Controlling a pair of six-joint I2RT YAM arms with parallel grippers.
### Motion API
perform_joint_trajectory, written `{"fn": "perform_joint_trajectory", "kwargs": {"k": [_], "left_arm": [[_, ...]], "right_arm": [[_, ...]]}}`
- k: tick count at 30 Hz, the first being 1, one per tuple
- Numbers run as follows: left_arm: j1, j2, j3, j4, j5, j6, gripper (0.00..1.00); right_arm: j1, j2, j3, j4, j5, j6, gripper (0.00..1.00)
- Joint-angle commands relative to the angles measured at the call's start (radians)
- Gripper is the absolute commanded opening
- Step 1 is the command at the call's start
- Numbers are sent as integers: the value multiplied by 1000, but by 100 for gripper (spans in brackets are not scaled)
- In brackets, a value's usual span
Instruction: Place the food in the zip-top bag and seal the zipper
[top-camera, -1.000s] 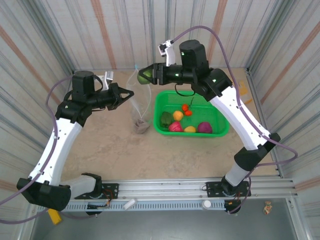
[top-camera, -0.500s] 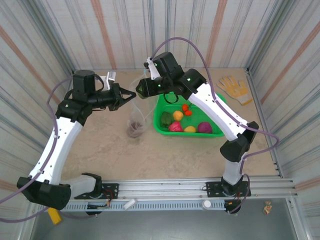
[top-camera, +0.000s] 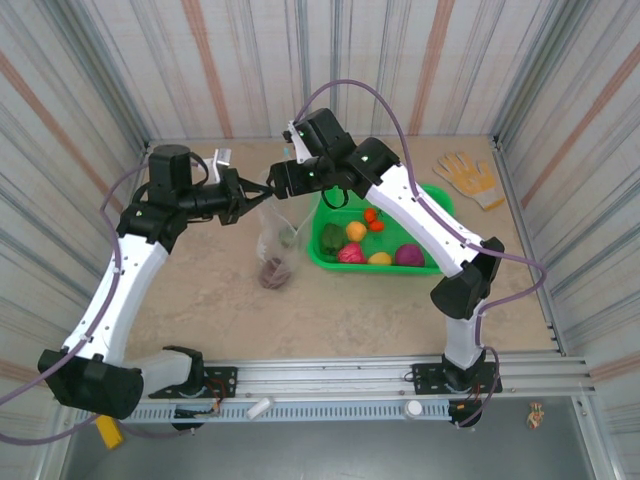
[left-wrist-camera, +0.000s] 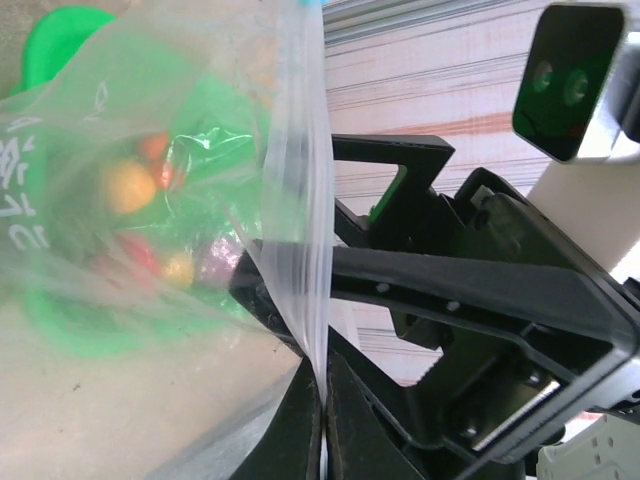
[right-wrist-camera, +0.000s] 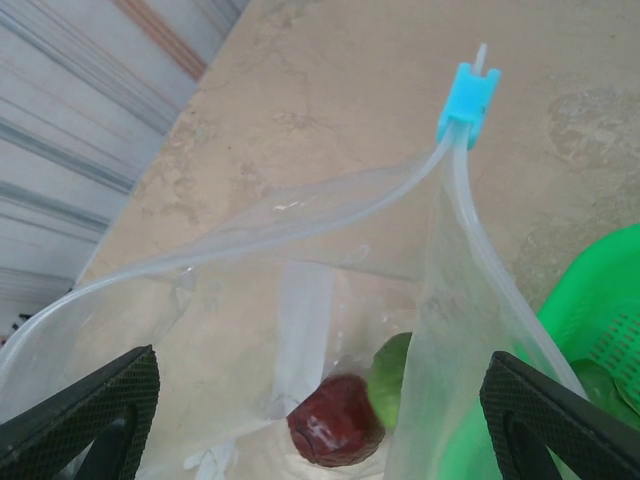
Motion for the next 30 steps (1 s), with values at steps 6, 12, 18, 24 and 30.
{"fn": "perform_joint_trajectory", "kwargs": {"k": [6, 12, 18, 24, 30], "left_arm": [[20, -30, -32, 27, 15, -11, 0], [63, -68, -61, -36, -32, 33, 0], [68, -98, -87, -50, -36, 56, 0], [68, -110, -89, -71, -47, 87, 0], [68, -103, -86, -76, -44, 97, 0]], "right_arm": [[8, -87, -30, 31, -6, -28, 83], [-19, -181, -83, 63, 54, -28, 82], [-111, -288, -342, 144, 67, 65, 77], [-132, -275, -593, 174, 89, 194, 77], [-103, -150, -655, 147, 146, 352, 74]]}}
